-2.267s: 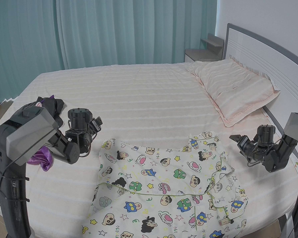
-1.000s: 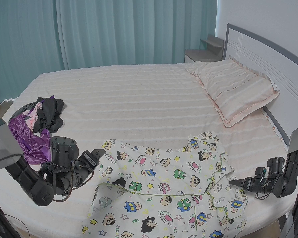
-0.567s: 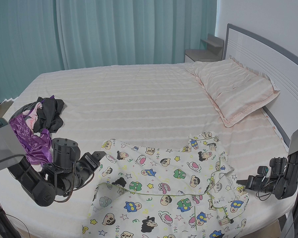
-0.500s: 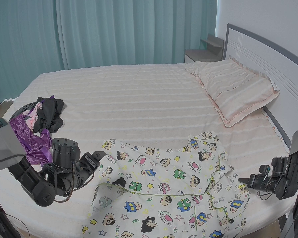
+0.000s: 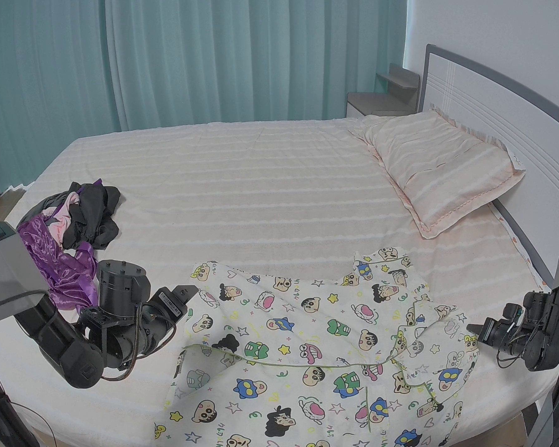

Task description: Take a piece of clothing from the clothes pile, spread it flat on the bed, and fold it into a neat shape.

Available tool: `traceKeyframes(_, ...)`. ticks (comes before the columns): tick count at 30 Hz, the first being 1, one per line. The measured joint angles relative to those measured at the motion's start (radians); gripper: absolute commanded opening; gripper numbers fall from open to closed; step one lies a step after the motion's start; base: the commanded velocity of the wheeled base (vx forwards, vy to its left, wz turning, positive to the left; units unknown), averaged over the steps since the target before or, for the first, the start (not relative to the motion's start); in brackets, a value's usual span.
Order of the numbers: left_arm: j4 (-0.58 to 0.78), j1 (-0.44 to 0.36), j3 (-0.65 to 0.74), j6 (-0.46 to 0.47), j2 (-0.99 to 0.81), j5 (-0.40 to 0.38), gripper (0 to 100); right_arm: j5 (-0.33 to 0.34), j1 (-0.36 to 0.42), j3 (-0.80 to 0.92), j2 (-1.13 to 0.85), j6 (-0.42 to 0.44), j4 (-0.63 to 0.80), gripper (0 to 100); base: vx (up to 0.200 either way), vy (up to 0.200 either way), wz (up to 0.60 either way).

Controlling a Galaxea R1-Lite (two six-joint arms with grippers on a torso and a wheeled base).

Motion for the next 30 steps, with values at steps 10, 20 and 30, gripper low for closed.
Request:
traceKeyframes(10, 0.000, 0.000, 0.003, 0.002, -0.003, 0.000, 100, -0.052, -0.040, -0.046, 0.003, -0.001, 0.003, 0, 0.000, 0.000, 0.00)
traceKeyframes(20, 0.003, -0.004, 0.016, 0.014, -0.001, -0.003, 100, -0.054, -0.058, -0.072, 0.004, 0.000, 0.003, 0, 0.000, 0.000, 0.00)
traceKeyframes(30, 0.007, -0.011, 0.025, 0.016, 0.023, -0.007, 100, -0.057, -0.074, -0.085, 0.004, 0.000, 0.000, 100, 0.000, 0.000, 0.00)
